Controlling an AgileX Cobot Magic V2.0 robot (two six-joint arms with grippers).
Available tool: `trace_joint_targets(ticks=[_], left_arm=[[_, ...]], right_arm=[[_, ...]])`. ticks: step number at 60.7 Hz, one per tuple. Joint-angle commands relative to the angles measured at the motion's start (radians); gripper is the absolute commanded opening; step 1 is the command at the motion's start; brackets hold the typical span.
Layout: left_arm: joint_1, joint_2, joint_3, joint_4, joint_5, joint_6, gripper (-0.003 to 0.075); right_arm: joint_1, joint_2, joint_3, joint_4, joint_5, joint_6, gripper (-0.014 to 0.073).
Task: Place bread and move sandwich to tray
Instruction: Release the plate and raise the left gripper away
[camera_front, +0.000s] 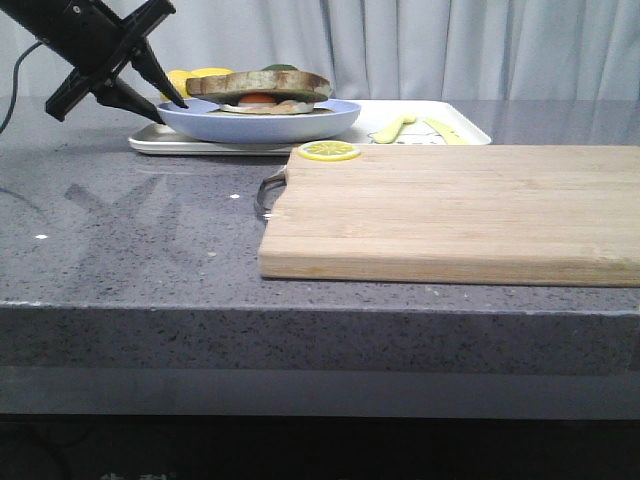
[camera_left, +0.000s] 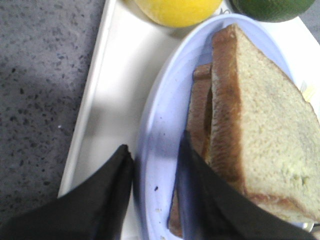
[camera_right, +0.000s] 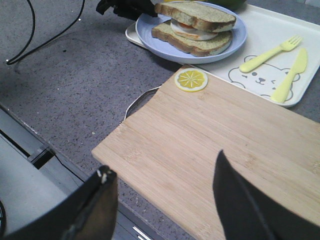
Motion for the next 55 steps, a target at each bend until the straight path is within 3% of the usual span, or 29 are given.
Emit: trace_joint_targets(ticks=[1,32,39,55], left_arm=[[0.001,-0.080,-0.033,-0.051,0.003,0.033,0.0262],[-0.012,-0.379,0.006,0.297,0.101,0.130,0.0262],[-0.049,-0.483,0.105,0.306,0.066,0.180,0.0262],[-0.168,-0.784,0.453,0.369,-0.157,0.256,0.0262]], right_arm=[[-0.003,-0.006,-0.022,0.003,-0.064,-0.001,0.0443],[-0.003,-0.006,-0.022,0.003,-0.064,-0.001,0.0443],[-0.003,-0.006,-0.022,0.003,-0.064,-0.001,0.0443],[-0.003,-0.006,-0.022,0.003,-0.064,-0.001,0.0443]])
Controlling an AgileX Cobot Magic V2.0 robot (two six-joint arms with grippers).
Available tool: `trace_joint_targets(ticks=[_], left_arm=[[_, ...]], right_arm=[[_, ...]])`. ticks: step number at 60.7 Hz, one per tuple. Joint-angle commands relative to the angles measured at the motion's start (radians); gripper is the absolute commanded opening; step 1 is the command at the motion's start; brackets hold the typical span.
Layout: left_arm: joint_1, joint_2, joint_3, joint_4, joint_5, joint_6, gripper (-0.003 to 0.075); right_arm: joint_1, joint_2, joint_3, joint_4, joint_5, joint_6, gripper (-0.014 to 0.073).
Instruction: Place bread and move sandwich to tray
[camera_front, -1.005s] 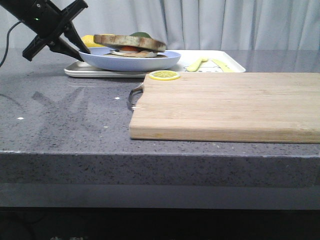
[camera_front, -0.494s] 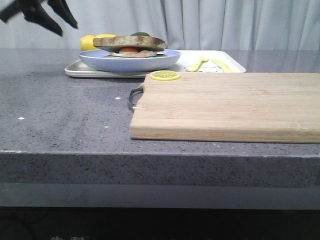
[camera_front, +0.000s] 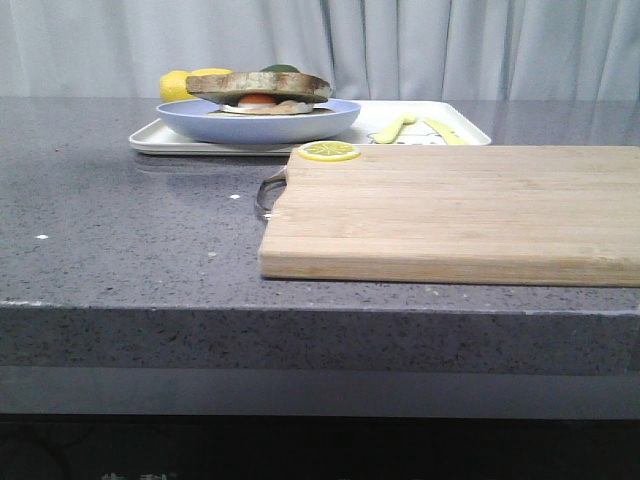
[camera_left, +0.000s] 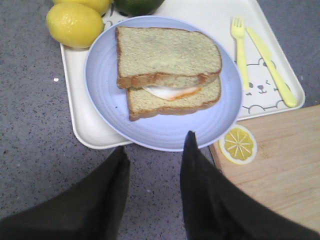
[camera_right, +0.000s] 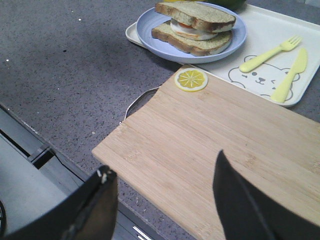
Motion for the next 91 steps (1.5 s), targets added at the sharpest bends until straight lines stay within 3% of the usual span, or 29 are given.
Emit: trace_joint_targets(ticks=[1,21,37,51,66,69,74,83,85,91], left_arm=[[-0.042,-0.136,0.074,0.016,-0.121,0.012,0.0262],[-0.209,-0.501,0.485,0.111,-0.248,0.035,0.0262],[-0.248,-0.777,0.731,0.192,-0.272,0.035,0.0262],[-0.248,-0.997,0.854,0.212,-0.272,0.035,0.0262],[-0.246,-1.081,0.889,0.212,-0.272,0.035,0.0261],[-0.246,-1.081,0.889,0.212,-0.274,0.035,0.0257],[-0.246,-1.081,0.889,0.212,-0.285,0.035,0.0210],[-0.246,-1.081,0.889,0.212,-0.307,0.035,0.0023],[-0.246,-1.081,0.889,0.212,-0.307,0.035,-0.0022],[-0.246,-1.081,0.889,0.210,-0.298,0.035,-0.0020]], right_arm=[[-0.003,-0.006,-0.022,0.003,-0.064,-0.001,0.0443],[-0.003,-0.006,-0.022,0.003,-0.064,-0.001,0.0443],[-0.003,-0.006,-0.022,0.003,-0.064,-0.001,0.0443],[-0.003,-0.006,-0.022,0.013,-0.058,-0.001,0.0443],[-0.003,-0.006,-0.022,0.015,-0.048,-0.001,0.0437],[-0.003,-0.006,-0.022,0.015,-0.045,-0.001,0.0390],[-0.003,-0.006,-0.022,0.015,-0.043,-0.001,0.0223],[-0.003,-0.006,-0.022,0.015,-0.042,-0.001,-0.0080],[-0.003,-0.006,-0.022,0.015,-0.042,-0.001,-0.0065],[-0.003,-0.004,-0.022,0.015,-0.042,-0.001,-0.0072]])
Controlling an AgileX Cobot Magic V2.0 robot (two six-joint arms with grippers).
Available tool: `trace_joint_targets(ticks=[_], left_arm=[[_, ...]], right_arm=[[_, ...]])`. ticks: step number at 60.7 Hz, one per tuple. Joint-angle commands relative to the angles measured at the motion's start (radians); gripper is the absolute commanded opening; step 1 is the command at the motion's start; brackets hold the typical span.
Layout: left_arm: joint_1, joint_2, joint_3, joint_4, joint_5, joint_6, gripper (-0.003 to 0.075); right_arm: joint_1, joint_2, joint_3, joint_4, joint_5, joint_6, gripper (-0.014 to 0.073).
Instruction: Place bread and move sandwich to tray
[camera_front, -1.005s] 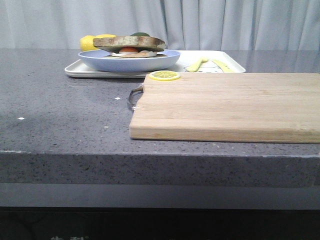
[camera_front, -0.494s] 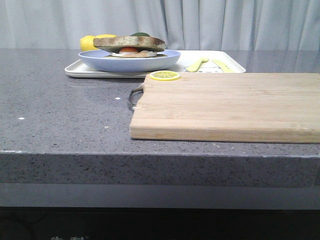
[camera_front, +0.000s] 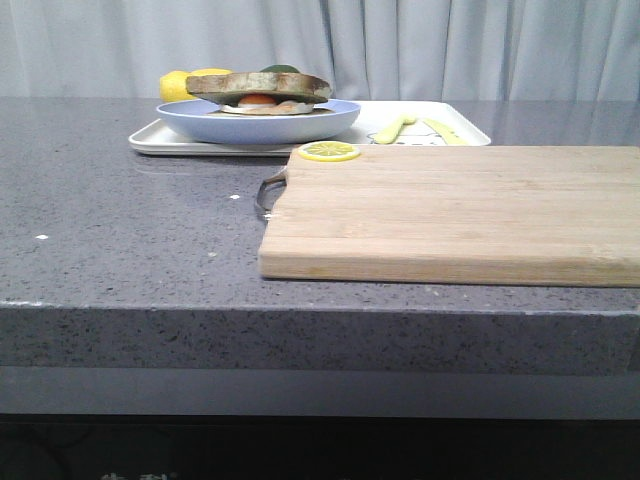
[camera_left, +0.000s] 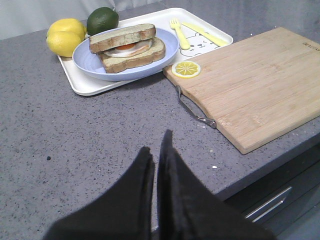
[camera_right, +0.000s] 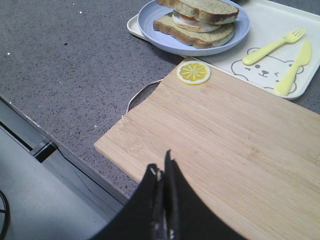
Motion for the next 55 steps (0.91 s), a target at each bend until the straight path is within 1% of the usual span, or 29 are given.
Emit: trace_joint_targets(ticks=[1,25,30,37,43,50,55], left_arm=[[-0.006,0.005,-0.027,-0.011,-0.079,0.000,-0.0020],[-0.006,0.005,-0.027,-0.011,-0.079,0.000,-0.0020],[-0.004,-0.037,0.011,-0.013,-0.128,0.000,-0.0020],[0.052,-0.127,0.091,-0.010,-0.236,0.000,-0.0020],[0.141,-0.234,0.172,0.002,-0.313,0.000,-0.0020],[0.227,-0.319,0.240,-0.004,-0.363,0.000,-0.0020],[0.265,-0.351,0.272,-0.004,-0.376,0.000,-0.0020]], right_arm=[[-0.003,-0.004,-0.022,0.012,-0.066,-0.001,-0.0072],[-0.003,-0.004,-0.022,0.012,-0.066,-0.001,-0.0072],[-0.003,-0.004,-0.022,0.012,-0.065,-0.001,-0.0072],[-0.003,-0.004,-0.022,0.012,-0.065,-0.001,-0.0072],[-0.003,-0.004,-0.022,0.012,-0.065,-0.001,-0.0072],[-0.003,-0.004,-0.022,0.012,-0.065,-0.001,-0.0072],[-0.003,-0.004,-0.022,0.012,-0.065,-0.001,-0.0072]])
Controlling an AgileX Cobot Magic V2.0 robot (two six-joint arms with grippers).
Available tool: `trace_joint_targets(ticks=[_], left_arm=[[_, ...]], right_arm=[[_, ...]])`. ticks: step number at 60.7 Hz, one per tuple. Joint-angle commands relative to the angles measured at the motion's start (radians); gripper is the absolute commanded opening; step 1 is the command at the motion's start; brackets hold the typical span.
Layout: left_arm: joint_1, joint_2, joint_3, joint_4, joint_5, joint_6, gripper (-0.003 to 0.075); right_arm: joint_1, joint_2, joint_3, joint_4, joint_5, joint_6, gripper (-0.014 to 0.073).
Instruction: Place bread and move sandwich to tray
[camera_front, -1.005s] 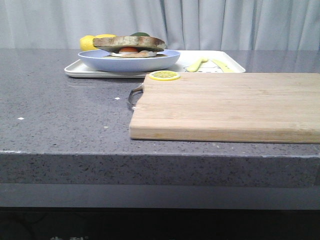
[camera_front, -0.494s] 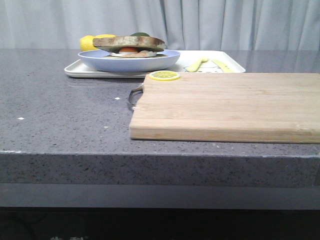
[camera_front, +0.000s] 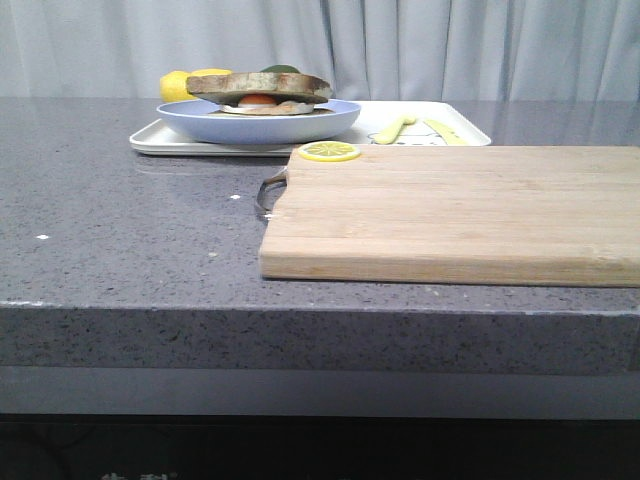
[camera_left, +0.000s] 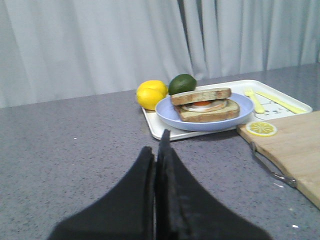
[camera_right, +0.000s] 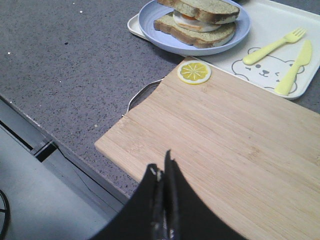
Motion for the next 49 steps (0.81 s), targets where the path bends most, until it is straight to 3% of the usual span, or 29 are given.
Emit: trace_joint_targets(ticks=[1,7,17,29,49], left_arm=[[0.039,-0.015,0.008,-0.008,-0.112,-0.002,-0.0020],[0.063,-0.029,0.065,-0.010,-0.163,-0.041,-0.0020],[0.061,-0.105,0.183,0.156,-0.216,-0.293,-0.0020],[0.069,-0.148,0.341,0.141,-0.372,-0.293,-0.0020],[0.103,-0.148,0.436,0.123,-0.422,-0.293,-0.0020]], right_arm=[[-0.003,-0.004,-0.022,0.012,-0.066,-0.001,-0.0072],[-0.003,-0.004,-0.022,0.012,-0.066,-0.001,-0.0072],[-0.003,-0.004,-0.022,0.012,-0.066,-0.001,-0.0072],[-0.003,-0.004,-0.022,0.012,-0.065,-0.001,-0.0072],[-0.003,-0.004,-0.022,0.012,-0.064,-0.001,-0.0072]])
